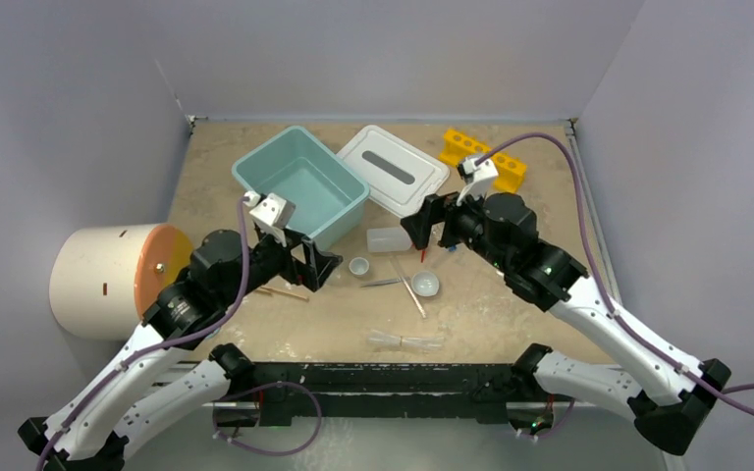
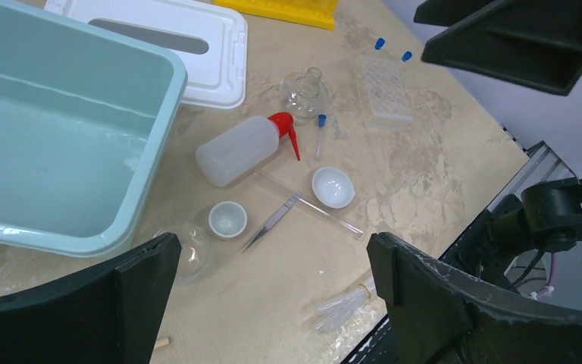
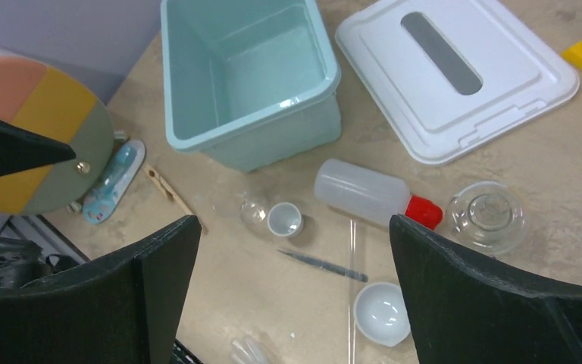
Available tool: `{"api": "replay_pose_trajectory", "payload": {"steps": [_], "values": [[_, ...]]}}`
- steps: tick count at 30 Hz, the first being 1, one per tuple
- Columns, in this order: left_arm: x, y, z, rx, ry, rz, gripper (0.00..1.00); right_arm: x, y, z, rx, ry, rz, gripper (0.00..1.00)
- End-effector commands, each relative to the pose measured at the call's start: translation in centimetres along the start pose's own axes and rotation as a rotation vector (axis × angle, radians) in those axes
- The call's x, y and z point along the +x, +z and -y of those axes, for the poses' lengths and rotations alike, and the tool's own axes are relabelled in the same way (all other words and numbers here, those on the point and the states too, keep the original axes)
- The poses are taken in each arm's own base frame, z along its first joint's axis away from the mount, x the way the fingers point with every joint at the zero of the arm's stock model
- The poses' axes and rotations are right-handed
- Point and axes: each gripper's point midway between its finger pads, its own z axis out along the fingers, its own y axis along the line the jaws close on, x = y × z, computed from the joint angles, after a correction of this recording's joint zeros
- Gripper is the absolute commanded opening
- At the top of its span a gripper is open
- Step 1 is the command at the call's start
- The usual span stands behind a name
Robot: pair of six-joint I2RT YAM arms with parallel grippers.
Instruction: Organize the chemistry lab equipment
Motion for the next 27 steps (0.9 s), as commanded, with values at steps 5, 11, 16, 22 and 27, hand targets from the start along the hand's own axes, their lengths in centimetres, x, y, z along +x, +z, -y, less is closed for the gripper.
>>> {"api": "replay_pose_trajectory", "payload": {"steps": [5, 11, 16, 22, 27], "values": [[-0.9, -0.6, 0.0, -0.004, 0.009, 0.047, 0.97, 4.3, 2.8, -0.9, -0.061, -0.021, -0.164, 0.91], [-1.0, -0.7, 0.0, -0.004, 0.009, 0.049, 0.97, 7.9, 4.7, -0.5, -0.046, -0.007, -0.279, 0.82], [-1.0, -0.8, 0.0, -0.005, 0.009, 0.052, 0.97, 11.9, 6.1, 0.8, 0.009, -0.012, -0.386, 0.69], [-0.9, -0.7, 0.1, 0.001, 0.009, 0.046, 0.97, 16.6, 7.5, 2.6, 0.087, -0.023, -0.506, 0.58], [-0.9, -0.7, 0.1, -0.001, 0.010, 0.047, 0.97, 18.3, 8.3, 3.7, 0.141, -0.030, -0.535, 0.56]]}}
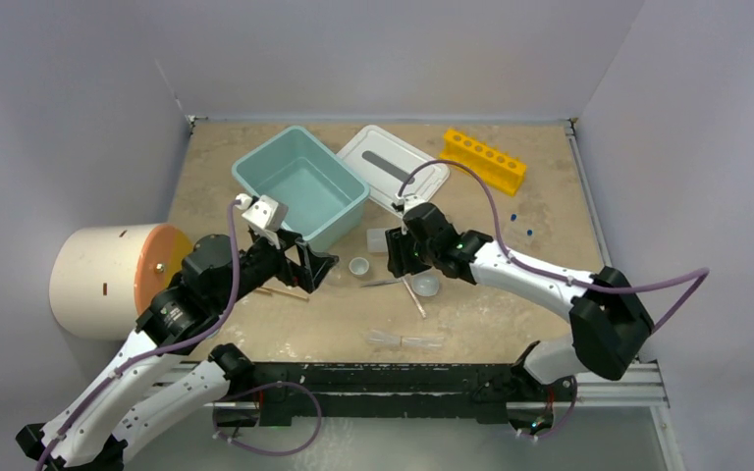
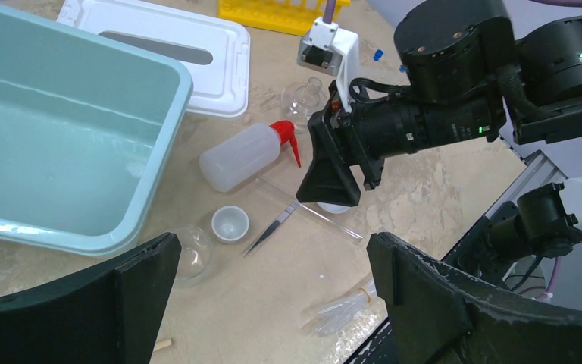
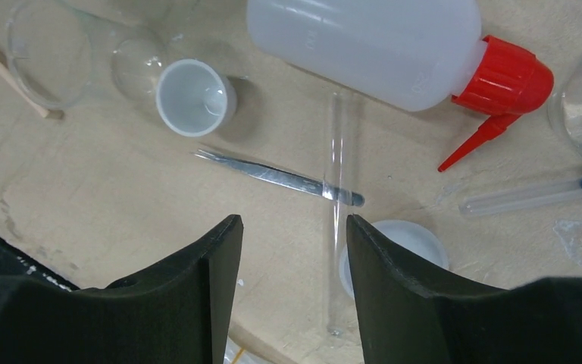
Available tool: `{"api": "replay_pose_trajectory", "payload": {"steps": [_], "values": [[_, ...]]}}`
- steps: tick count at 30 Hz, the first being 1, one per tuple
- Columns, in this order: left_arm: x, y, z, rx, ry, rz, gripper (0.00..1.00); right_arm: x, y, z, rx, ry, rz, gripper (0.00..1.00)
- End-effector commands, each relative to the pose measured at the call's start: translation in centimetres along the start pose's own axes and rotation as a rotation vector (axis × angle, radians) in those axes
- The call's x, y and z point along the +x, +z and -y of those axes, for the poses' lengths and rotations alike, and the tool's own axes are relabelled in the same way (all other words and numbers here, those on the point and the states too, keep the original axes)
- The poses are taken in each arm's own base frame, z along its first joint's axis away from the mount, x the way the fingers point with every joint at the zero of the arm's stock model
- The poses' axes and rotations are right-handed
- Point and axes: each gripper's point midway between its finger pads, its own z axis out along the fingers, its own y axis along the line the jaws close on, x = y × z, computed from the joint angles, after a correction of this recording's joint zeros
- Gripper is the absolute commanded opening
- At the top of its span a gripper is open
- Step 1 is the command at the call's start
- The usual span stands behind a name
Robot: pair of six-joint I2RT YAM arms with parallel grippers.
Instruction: Organize the chemistry lab equipment
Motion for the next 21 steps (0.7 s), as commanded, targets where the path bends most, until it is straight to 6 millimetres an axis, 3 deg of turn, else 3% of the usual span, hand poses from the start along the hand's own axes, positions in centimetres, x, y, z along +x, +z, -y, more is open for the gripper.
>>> {"api": "replay_pose_trajectory", "payload": {"steps": [1, 21], "values": [[-0.4, 0.0, 0.1, 0.006, 0.009, 0.019, 0.97, -0.4, 0.8, 0.5, 0.039, 0.014, 0.026, 0.55], [-0.6, -0.2, 0.4, 0.017, 0.010, 0.030, 0.97, 0.9, 5.5, 1.6, 0.129, 0.005, -0.030, 0.48]]}}
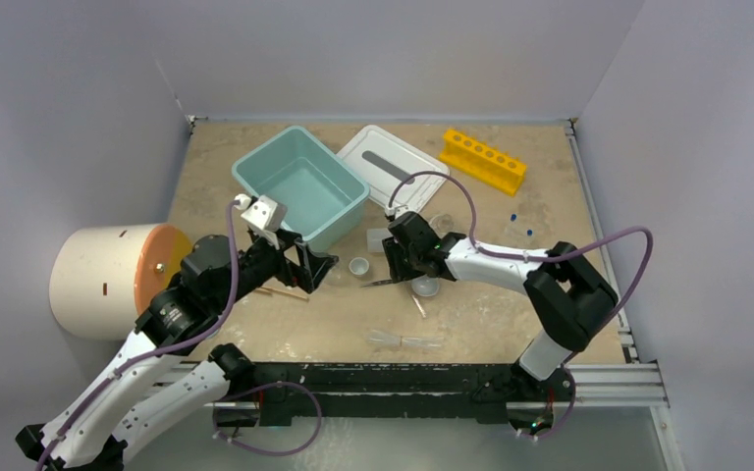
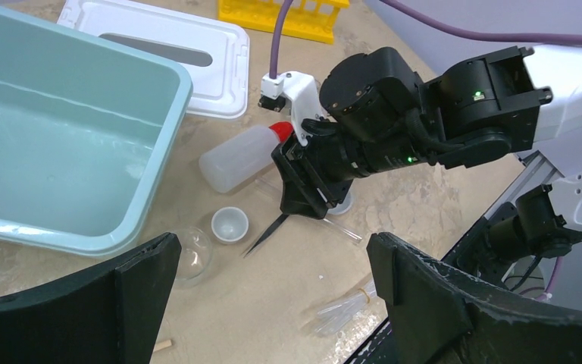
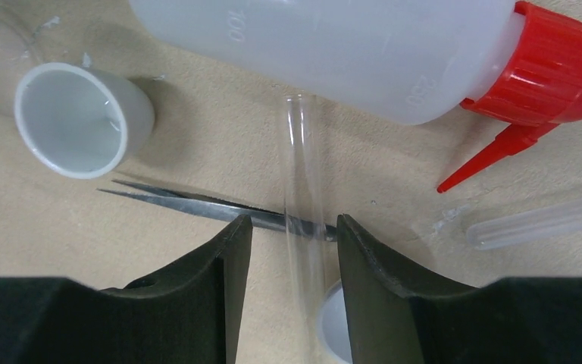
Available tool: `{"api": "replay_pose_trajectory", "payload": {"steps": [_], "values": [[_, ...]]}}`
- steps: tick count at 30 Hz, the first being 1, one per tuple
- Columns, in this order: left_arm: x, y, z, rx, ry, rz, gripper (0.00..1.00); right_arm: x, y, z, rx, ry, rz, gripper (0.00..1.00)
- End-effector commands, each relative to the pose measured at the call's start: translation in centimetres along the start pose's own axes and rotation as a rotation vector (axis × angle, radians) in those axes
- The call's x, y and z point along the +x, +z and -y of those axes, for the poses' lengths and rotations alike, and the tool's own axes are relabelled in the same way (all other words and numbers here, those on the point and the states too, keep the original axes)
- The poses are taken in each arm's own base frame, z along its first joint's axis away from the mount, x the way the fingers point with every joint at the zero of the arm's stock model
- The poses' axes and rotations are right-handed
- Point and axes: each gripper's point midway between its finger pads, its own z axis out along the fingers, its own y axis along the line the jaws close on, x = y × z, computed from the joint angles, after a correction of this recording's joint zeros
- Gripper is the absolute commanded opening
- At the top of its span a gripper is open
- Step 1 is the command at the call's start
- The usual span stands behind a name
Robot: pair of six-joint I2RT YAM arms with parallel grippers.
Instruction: Organize the chemistry lab equipment
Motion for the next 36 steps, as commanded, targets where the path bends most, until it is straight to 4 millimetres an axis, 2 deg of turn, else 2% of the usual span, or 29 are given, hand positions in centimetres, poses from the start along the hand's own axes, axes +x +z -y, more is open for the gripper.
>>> {"api": "replay_pose_trajectory", "payload": {"steps": [1, 9, 14, 18, 24, 28, 36], "values": [[-0.5, -0.2, 0.3, 0.017, 0.010, 0.025, 0.97, -2.6, 0.1, -0.8, 0.010, 0.009, 0.076, 0.48], [-0.5, -0.2, 0.5, 0.027, 0.011, 0.024, 0.97, -2.4, 1.2, -1.0, 0.045, -0.004, 0.061, 0.41], [-0.6, -0.3, 0.6, 0.029, 0.010, 0.028, 0.97, -1.9, 1.7, -0.2, 0.101, -0.012, 0.046, 0.39], [-0.6, -0.3, 0.6, 0.029, 0.008, 0.030, 0.97, -1.6, 1.8, 0.1, 0.127, -0.016, 0.042, 0.31], [-0.5, -0.4, 1.2, 0.065, 0.005, 0.028, 0.97, -2.0, 1.5, 0.0, 0.131, -0.012, 0.055, 0.11], [-0.4, -0.4, 1.8, 0.096, -0.016, 0.022, 0.97, -3.6, -0.3, -1.0, 0.088, 0.005, 0.103, 0.07], [1.3, -0.7, 3.8, 0.195, -0.078, -0.081, 0.95, -6.8, -6.7, -3.4, -0.069, 0.063, 0.246, 0.06]]}}
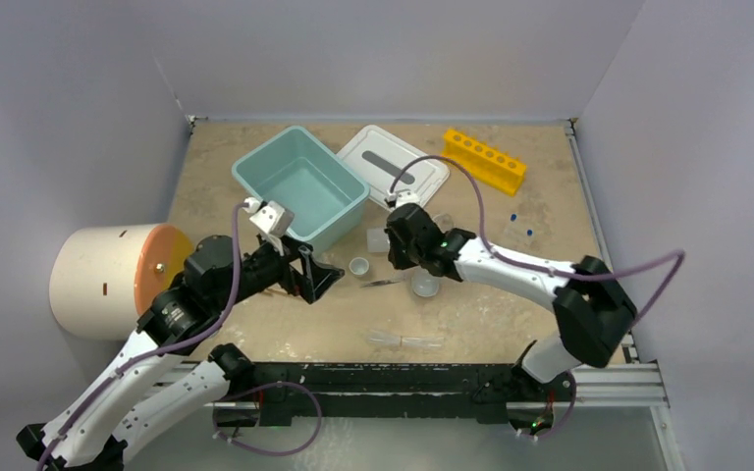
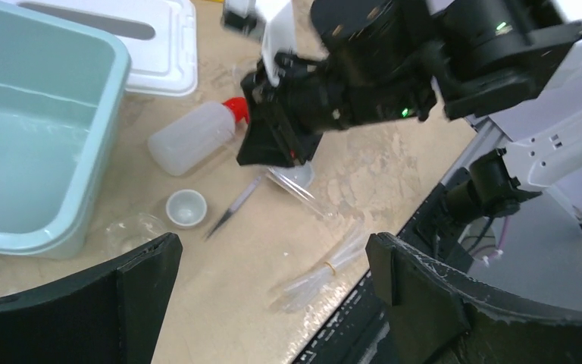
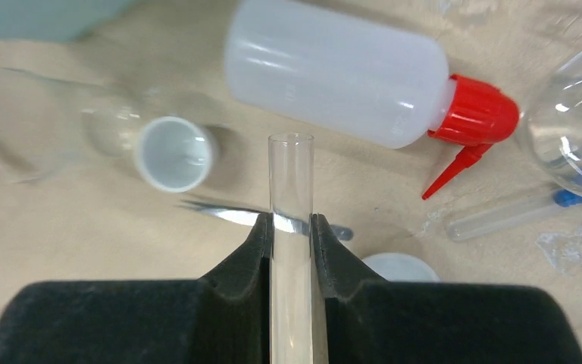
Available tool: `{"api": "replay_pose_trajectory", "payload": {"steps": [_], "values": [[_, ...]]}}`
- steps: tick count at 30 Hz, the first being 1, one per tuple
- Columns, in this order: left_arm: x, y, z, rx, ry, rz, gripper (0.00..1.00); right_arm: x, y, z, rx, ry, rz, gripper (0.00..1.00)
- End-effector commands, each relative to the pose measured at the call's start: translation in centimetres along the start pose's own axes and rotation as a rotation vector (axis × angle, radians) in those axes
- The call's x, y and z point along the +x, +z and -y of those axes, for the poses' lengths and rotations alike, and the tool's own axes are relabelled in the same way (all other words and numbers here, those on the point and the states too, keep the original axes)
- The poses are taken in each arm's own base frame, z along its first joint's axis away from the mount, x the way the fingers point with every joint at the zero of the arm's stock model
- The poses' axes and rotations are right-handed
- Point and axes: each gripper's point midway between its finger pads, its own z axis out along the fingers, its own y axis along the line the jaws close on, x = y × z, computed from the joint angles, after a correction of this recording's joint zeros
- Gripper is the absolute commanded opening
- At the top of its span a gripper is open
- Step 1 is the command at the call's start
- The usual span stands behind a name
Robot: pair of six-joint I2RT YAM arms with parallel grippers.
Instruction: Organize the chemistry lab equipment
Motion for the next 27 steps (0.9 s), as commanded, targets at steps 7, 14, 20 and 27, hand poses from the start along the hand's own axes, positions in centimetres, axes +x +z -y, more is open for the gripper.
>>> {"api": "replay_pose_trajectory", "payload": {"steps": [7, 14, 20, 27], "values": [[1.1, 0.4, 2.3, 0.111, -0.102, -0.069, 0.94, -8.4, -11.2, -4.7, -0.341, 0.127, 0.353, 0.06], [1.0, 2.1, 3.2, 0.164, -0.144, -0.077, 0.93, -11.6, -17.6, -7.1, -0.579, 0.165, 0.550, 0.06], [0.9, 3.2, 5.6, 0.325, -0.193, -0.067, 0.91, -12.8, -21.9, -9.1, -0.790, 0.201, 0.664, 0.06], [-0.3, 3.3, 8.3, 0.515, -0.225, 0.001, 0.89, -13.6, -26.7, -10.6, -0.988, 0.189, 0.755, 0.07]]}}
